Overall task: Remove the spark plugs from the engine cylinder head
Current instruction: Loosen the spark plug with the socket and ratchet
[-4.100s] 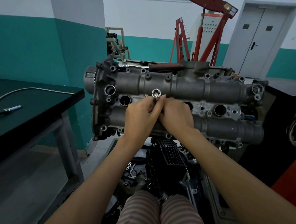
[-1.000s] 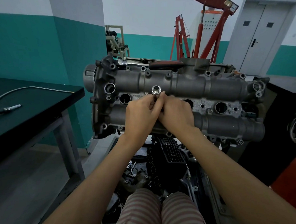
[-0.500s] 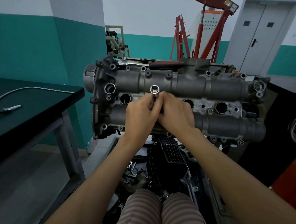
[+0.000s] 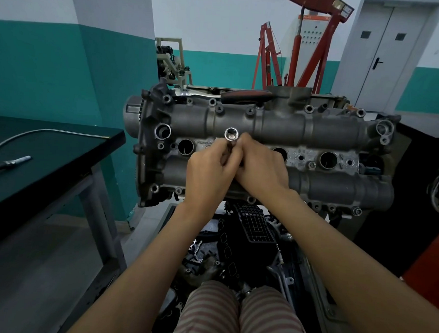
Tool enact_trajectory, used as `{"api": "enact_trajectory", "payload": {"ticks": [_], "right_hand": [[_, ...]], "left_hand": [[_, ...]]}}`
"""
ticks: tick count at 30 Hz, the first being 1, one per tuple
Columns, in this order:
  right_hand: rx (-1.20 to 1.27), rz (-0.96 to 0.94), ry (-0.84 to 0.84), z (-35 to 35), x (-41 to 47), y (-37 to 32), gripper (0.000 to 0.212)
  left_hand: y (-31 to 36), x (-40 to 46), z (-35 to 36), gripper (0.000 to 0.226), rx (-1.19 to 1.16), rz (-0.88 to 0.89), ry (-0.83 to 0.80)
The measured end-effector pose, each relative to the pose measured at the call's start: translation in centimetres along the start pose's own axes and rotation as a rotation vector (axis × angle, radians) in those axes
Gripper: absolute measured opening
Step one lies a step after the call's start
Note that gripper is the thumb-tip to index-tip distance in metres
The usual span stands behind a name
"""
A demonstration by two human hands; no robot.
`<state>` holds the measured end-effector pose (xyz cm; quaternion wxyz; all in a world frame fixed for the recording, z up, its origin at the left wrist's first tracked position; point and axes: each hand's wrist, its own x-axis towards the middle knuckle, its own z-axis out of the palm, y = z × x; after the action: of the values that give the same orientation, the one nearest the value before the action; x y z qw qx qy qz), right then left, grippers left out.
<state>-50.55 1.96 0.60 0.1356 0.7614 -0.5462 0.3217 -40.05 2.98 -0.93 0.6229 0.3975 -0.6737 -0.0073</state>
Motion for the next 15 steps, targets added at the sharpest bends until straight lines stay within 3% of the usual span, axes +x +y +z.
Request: {"api": "enact_trajectory", "payload": {"ticks": [4,9,15], "right_hand": [[-0.024,0.023,-0.008,-0.07,0.39,-0.01,0.019],[-0.084,0.018,-0.034,0.43,0.54,0.3,0.015],[0.032,0.014,-0.012,0.13,0.28,0.04,0.019]], "left_hand": [[0.15,0.13,-0.06,0.04,-0.027,-0.003,0.0],[0.22,-0.11,-0.09,0.03,-0.007,-0.021,-0.025],[-0.06,-0.05,-0.05,0.028,0.038,-0.026,-0.028]]}}
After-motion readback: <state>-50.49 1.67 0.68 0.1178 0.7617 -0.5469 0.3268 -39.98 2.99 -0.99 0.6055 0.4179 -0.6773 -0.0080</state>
